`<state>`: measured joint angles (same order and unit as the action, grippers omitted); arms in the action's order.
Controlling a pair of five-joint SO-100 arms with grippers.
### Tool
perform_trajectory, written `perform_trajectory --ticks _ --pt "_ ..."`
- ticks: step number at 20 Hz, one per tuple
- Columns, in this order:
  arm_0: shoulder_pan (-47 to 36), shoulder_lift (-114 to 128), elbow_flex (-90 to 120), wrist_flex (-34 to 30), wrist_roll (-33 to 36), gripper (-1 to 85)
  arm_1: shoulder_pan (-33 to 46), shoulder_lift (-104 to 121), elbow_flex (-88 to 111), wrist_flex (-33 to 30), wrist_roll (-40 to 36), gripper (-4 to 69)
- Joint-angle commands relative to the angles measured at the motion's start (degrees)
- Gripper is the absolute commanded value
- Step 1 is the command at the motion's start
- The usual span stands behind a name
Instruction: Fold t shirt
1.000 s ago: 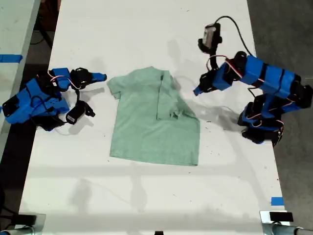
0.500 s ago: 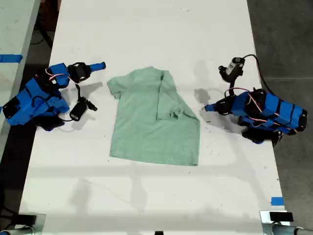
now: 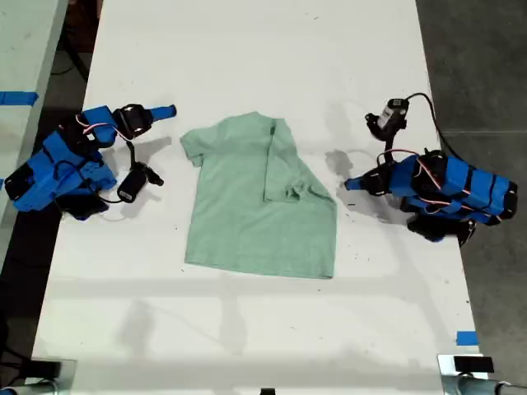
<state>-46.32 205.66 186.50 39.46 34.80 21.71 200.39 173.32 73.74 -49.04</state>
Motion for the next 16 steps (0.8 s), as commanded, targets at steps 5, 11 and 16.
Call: perform_trajectory --ticks 5,11,16 --pt "-1.3 0.4 2.1 0.6 -1.8 -0.3 2.3 0.6 2.0 -4.1 -2.0 2.9" --pt "-1.8 0.4 2.1 1.1 -2.6 -0.3 3.6 0.6 2.5 -1.2 5.3 3.4" --pt "-3.3 0.4 2.1 1.8 -4.2 -0.3 5.0 0.6 3.2 0.2 9.0 2.2"
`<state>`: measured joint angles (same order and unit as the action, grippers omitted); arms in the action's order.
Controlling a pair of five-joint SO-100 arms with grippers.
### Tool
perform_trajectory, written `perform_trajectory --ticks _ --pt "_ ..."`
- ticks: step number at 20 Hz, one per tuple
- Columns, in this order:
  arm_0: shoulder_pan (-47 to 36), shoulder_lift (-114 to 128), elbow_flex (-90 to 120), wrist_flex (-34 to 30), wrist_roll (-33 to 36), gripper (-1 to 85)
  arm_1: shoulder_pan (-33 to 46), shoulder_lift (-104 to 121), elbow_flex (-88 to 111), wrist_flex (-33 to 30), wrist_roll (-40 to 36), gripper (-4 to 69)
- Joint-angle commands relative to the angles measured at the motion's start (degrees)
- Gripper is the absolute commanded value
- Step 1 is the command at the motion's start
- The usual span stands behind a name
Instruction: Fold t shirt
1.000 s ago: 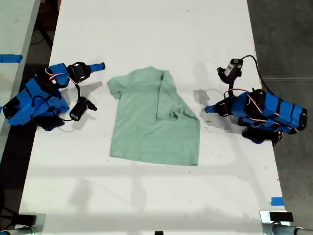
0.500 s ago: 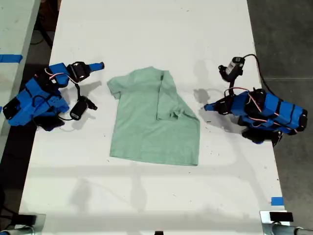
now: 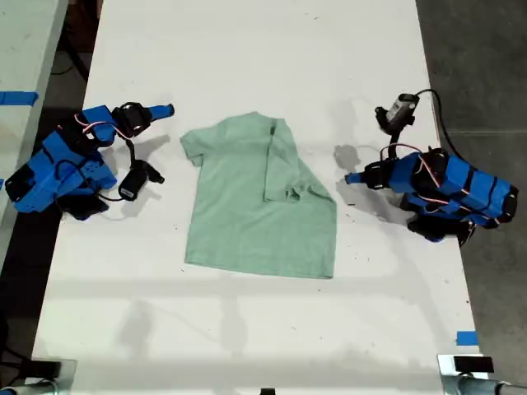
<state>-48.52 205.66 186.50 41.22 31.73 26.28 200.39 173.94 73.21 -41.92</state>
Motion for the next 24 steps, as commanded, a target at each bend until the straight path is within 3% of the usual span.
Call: perform_trajectory --ticks 1,24 --pt "-1.4 0.4 2.1 0.3 -1.4 -0.3 0.4 0.6 2.5 1.0 2.3 2.2" --pt "-1.8 0.4 2.1 0.9 -2.4 -0.3 1.1 0.6 2.7 1.6 3.5 2.4"
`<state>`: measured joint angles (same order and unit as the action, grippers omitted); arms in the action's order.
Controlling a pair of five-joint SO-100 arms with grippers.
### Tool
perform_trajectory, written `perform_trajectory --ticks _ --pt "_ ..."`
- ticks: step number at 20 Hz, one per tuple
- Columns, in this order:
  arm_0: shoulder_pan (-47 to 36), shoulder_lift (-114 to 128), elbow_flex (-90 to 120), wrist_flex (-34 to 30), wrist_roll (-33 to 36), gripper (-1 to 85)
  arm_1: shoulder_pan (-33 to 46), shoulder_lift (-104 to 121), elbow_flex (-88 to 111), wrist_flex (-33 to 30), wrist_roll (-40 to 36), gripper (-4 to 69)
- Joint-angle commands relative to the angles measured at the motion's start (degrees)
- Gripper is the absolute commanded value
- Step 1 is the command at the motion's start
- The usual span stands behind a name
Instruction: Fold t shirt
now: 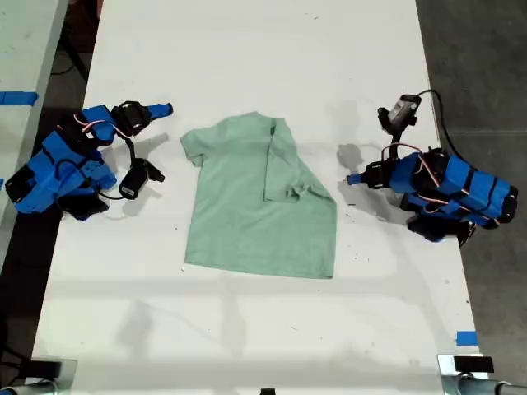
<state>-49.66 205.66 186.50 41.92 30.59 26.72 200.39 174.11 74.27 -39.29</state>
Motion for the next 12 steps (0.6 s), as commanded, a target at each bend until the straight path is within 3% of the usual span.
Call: perform_trajectory --ticks 1,12 --pt "-0.7 0.4 2.1 0.2 -1.2 -0.3 0.5 0.6 2.5 0.8 1.1 2.4" --pt "-1.3 0.4 2.2 0.5 -2.2 -0.3 -0.1 0.6 2.6 1.1 1.3 2.4"
